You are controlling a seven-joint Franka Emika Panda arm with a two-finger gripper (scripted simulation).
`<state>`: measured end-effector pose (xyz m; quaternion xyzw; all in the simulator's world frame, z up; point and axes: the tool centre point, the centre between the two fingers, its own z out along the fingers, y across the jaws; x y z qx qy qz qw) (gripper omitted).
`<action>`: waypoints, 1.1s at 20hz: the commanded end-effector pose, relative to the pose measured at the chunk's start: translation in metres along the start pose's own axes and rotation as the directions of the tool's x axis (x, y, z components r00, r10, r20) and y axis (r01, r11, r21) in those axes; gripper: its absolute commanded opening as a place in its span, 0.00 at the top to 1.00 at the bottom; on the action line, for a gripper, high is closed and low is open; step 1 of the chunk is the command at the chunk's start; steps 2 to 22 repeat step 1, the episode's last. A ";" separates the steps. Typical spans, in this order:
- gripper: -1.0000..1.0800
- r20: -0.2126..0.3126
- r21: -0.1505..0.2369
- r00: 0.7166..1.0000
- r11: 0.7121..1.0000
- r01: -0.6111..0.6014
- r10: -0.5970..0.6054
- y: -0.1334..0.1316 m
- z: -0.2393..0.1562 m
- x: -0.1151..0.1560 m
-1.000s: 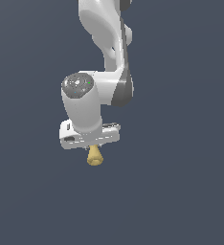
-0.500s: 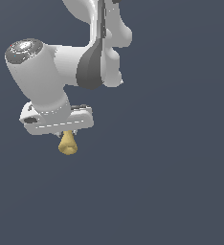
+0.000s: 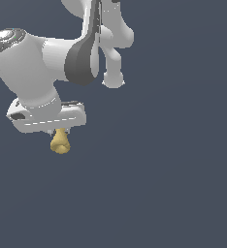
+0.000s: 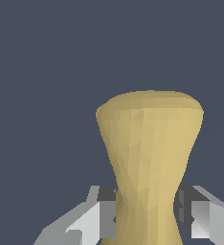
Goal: Pick up the object and move it to a goal position.
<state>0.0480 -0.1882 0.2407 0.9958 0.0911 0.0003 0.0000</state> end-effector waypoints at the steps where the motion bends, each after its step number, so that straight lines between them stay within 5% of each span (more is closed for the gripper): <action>1: 1.00 0.001 0.000 1.000 1.000 0.001 -0.001 -0.002 0.001 0.001; 22: 1.00 0.001 0.000 1.000 1.000 0.001 -0.001 -0.002 0.001 0.001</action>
